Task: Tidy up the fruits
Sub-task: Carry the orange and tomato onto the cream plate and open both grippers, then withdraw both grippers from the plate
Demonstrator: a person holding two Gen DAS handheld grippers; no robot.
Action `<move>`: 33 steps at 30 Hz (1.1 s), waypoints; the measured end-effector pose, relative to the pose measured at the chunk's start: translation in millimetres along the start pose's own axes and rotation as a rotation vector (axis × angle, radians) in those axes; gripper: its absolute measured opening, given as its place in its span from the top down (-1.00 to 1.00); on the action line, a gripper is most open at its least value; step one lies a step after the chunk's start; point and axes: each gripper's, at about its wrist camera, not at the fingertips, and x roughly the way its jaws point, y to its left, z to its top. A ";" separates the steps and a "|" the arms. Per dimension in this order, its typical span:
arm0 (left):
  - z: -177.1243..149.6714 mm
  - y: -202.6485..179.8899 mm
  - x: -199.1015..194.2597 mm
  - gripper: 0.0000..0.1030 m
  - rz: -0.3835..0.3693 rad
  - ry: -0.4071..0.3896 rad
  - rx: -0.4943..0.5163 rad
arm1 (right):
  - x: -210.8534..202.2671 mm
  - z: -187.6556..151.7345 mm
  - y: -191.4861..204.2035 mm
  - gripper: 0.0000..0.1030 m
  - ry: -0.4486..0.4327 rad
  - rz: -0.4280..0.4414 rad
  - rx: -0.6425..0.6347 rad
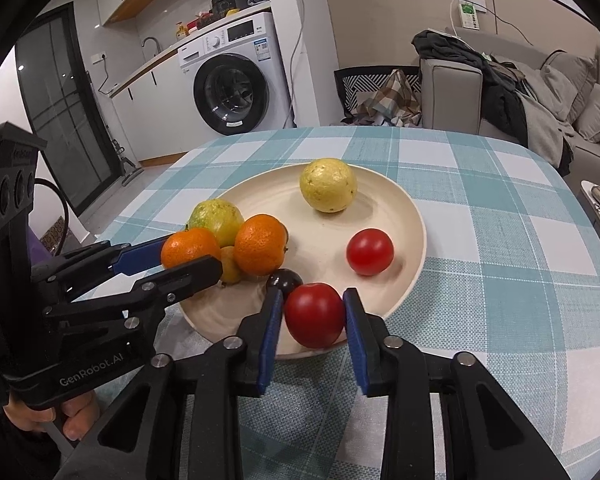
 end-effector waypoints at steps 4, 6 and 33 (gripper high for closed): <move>-1.7 -2.4 -2.5 0.23 0.002 0.000 0.011 | -3.9 -0.4 2.6 0.12 -0.022 -0.007 -0.012; -2.5 -3.2 -4.4 0.03 0.003 -0.002 0.016 | -6.6 -0.6 2.7 0.01 -0.035 -0.010 -0.012; -31.8 5.6 -78.8 -0.99 0.033 -0.126 -0.002 | -67.1 -25.4 -11.2 -1.00 -0.204 0.011 -0.003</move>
